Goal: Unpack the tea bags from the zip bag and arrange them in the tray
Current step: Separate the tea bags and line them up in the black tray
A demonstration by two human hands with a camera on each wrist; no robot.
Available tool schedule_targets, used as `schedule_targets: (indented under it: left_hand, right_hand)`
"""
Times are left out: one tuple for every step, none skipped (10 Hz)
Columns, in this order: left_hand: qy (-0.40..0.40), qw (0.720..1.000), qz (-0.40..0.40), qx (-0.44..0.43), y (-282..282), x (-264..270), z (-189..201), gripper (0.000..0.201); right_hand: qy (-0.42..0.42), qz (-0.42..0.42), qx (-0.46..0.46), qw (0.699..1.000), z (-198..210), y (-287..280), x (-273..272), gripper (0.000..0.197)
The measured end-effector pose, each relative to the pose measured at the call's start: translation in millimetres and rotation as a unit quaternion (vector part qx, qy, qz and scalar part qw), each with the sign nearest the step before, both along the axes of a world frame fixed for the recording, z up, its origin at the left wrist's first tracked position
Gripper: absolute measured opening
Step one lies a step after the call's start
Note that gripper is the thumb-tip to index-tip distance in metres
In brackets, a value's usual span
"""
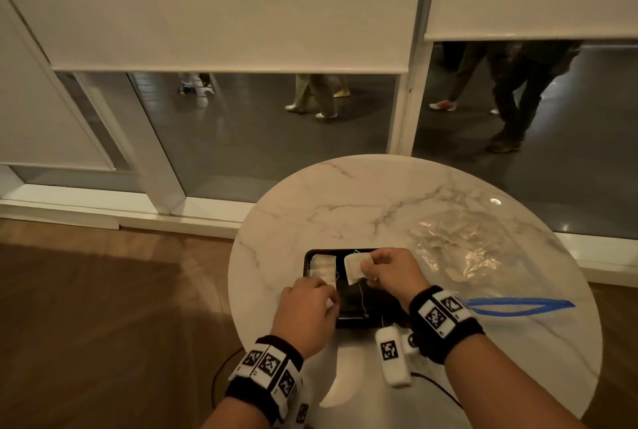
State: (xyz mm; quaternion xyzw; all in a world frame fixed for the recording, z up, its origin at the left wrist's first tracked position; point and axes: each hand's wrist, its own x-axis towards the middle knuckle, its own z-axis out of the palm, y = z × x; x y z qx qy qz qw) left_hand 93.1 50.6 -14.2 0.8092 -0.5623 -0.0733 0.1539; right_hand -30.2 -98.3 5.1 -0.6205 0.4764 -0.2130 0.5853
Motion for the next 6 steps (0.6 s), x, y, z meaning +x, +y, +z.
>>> schedule_targets:
  left_hand:
    - [0.032, 0.997, 0.072, -0.009, -0.8, 10.0, -0.8, 0.046]
    - [0.081, 0.991, 0.105, 0.019, -1.4, 19.0, -7.5, 0.053]
    - [0.112, 0.987, 0.111, 0.036, 1.1, 24.0, -14.5, 0.053]
    - [0.115, 0.987, 0.109, 0.041, 4.6, 27.5, -21.5, 0.051]
    - [0.132, 0.984, 0.111, 0.048, 5.7, 28.5, -24.6, 0.052]
    - [0.142, 0.982, 0.110, 0.055, 6.4, 28.6, -24.8, 0.052]
  right_hand:
    - [0.050, 0.006, 0.045, 0.998, -9.8, -17.3, 23.6, 0.023]
    - [0.103, 0.033, 0.057, 0.993, -21.7, -31.4, 34.3, 0.019]
    - [0.130, 0.030, 0.065, 0.989, -36.7, -45.2, 37.6, 0.028]
    - [0.181, 0.026, 0.061, 0.981, -41.7, -42.2, 44.5, 0.035]
    - [0.333, 0.115, -0.078, 0.933, -36.7, -28.9, 49.5, 0.036]
    - [0.320, 0.069, 0.039, 0.944, -47.6, -34.5, 51.1, 0.039]
